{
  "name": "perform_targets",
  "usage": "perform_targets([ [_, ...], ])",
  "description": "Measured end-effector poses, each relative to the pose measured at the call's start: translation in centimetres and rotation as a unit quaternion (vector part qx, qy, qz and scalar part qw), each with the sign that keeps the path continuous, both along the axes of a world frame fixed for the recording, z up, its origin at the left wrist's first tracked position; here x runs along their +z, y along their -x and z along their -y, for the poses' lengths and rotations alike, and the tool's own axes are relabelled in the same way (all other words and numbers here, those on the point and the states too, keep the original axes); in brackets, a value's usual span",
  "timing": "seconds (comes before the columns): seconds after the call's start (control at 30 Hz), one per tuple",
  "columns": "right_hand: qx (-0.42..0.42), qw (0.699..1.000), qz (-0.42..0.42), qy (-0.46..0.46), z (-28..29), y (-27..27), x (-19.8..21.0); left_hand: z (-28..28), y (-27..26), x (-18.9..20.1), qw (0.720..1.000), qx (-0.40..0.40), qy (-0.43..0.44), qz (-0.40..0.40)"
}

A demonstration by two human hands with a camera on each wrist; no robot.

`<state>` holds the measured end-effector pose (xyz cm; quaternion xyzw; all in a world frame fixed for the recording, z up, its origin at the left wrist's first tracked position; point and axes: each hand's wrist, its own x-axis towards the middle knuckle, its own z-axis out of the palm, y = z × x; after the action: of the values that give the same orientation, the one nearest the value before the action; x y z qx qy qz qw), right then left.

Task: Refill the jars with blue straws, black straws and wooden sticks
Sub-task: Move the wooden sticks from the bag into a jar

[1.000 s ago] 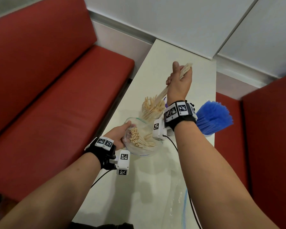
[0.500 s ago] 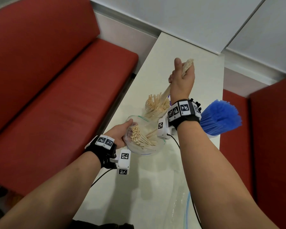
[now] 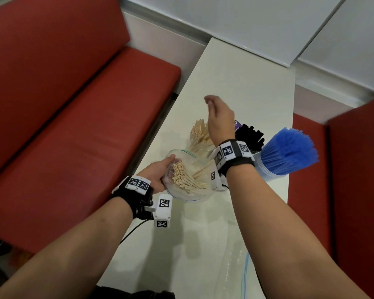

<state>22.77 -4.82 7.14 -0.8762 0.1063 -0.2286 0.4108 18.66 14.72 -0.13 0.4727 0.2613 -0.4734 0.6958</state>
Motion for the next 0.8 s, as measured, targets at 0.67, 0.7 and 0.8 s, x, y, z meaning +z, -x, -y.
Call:
perform_targets([
  [0.67,0.045,0.947,-0.252,0.196,-1.5,1.7,-2.6,-0.6,-0.1,0.3,0.999,-0.018,-0.023,0.027],
  [0.7,0.038,0.969,-0.188,0.154,-1.5,1.9,-1.9,-0.7,0.0,0.3,0.999,-0.016,-0.023,0.029],
  [0.8,-0.024,0.999,-0.029,0.005,-2.2,3.6,-0.4,-0.6,0.2,-0.1,0.999,-0.01,-0.026,0.037],
])
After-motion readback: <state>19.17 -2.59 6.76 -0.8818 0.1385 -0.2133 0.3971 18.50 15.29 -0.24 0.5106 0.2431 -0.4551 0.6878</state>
